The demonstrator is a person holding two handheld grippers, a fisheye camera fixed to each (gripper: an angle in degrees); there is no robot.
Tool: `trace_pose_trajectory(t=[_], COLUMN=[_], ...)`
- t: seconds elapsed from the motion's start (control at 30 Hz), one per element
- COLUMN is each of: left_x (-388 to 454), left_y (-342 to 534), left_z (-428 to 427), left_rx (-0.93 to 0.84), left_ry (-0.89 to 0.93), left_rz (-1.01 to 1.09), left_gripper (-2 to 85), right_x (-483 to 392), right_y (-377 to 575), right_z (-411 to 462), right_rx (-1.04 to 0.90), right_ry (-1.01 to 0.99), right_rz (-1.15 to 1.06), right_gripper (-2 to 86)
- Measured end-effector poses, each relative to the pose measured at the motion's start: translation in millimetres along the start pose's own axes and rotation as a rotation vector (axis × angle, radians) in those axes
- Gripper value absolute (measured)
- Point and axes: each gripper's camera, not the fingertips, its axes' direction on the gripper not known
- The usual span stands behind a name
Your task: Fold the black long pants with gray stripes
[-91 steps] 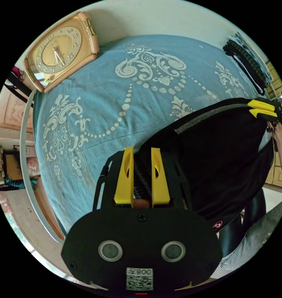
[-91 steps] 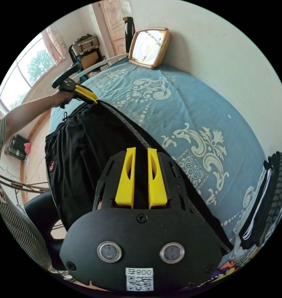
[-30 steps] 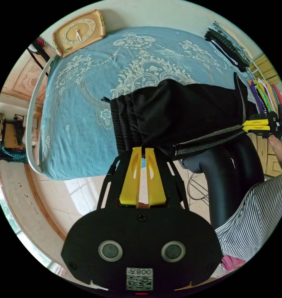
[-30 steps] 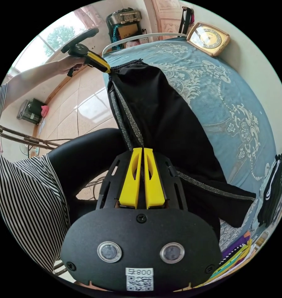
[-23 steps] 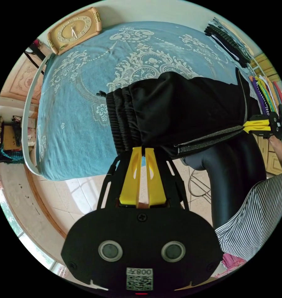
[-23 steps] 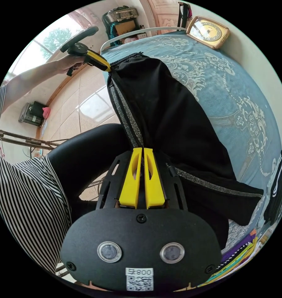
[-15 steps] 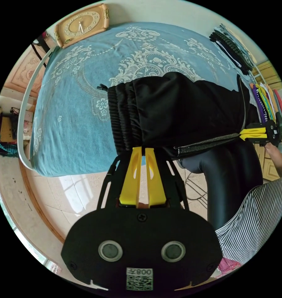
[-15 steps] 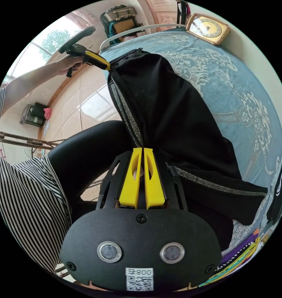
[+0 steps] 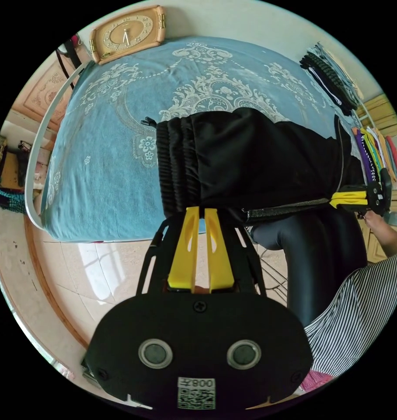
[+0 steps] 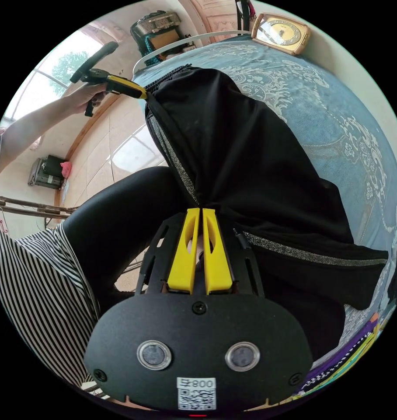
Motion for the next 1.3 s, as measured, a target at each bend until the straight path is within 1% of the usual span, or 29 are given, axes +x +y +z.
trace_pose_trajectory(t=[0.13,0.23,0.33,0.43,0.5,0.53,0.57,0.63,0.67,0.7,0.77,0.8,0.87,0.9,0.93,1.0,1.1,1.17,1.23,1.27,1.3], left_x=[-4.3,-3.9,1.2,1.6,3.0,9.2,23.7,56.5,83.6,97.1,145.1,153.9,177.7,180.2,180.8,178.4,182.3,195.1,211.3,224.8,232.7], left_y=[24.3,44.1,56.7,62.1,66.1,68.4,67.4,59.8,50.7,45.8,29.7,27.2,27.3,29.7,34.9,39.3,47.1,47.7,43.2,37.9,34.4], left_z=[-5.2,-5.3,3.1,18.3,19.5,16.2,13.4,18.2,28.8,35.8,69.4,78.5,112.1,117.1,121.3,130.4,136.7,132.2,128.5,127.3,127.1], left_rx=[0.053,0.114,0.128,0.097,0.139,0.202,0.258,0.296,0.272,0.252,0.158,0.128,0.012,0.004,0.022,-0.007,0.002,0.057,0.1,0.127,0.14], left_ry=[0.065,0.116,0.089,0.063,0.116,0.176,0.239,0.317,0.347,0.349,0.34,0.339,0.3,0.297,0.307,0.319,0.323,0.362,0.407,0.44,0.456], left_rz=[-0.018,-0.06,-0.09,-0.137,-0.161,-0.158,-0.113,-0.032,0.043,0.072,0.165,0.181,0.233,0.238,0.229,0.181,0.146,0.155,0.182,0.206,0.221], left_gripper=[0.9,1.2,1.5,1.6,1.5,1.4,1.3,1.1,0.9,0.8,0.5,0.4,0.2,0.2,0.2,0.1,0.1,0.2,0.3,0.4,0.5], right_x=[4.8,16.4,29.7,40.4,49.9,52.6,58.4,67.2,73.3,80.0,90.8,98.0,109.6,119.1,124.9,153.8,200.3,229.2,250.1,259.2,267.7], right_y=[13.7,26.2,37.6,45.1,51.5,53.2,56.8,62.6,66.6,71.1,79.3,86.2,99.2,109.7,115.6,144.3,175.4,188.1,196.7,202.9,213.7], right_z=[-1.8,-4.0,-6.4,-9.9,-13.8,-14.9,-16.1,-17.4,-18.4,-20.6,-26.1,-31.5,-42.5,-50.7,-55.1,-77.4,-96.4,-96.6,-87.6,-80.7,-84.1], right_rx=[0.03,0.062,0.084,0.075,0.067,0.067,0.068,0.073,0.076,0.079,0.088,0.099,0.12,0.133,0.14,0.221,0.287,0.269,0.197,0.169,0.213], right_ry=[0.0,-0.039,-0.08,-0.096,-0.11,-0.115,-0.126,-0.141,-0.149,-0.16,-0.192,-0.212,-0.245,-0.27,-0.28,-0.313,-0.272,-0.231,-0.177,-0.183,-0.219], right_rz=[0.006,0.045,0.079,0.081,0.079,0.081,0.092,0.113,0.127,0.143,0.17,0.184,0.208,0.228,0.245,0.325,0.443,0.52,0.557,0.553,0.581], right_gripper=[1.4,1.8,2.1,2.5,2.8,2.8,3.0,3.1,3.1,3.2,3.1,3.0,2.5,1.9,1.7,1.1,0.6,0.4,0.4,0.4,0.4])
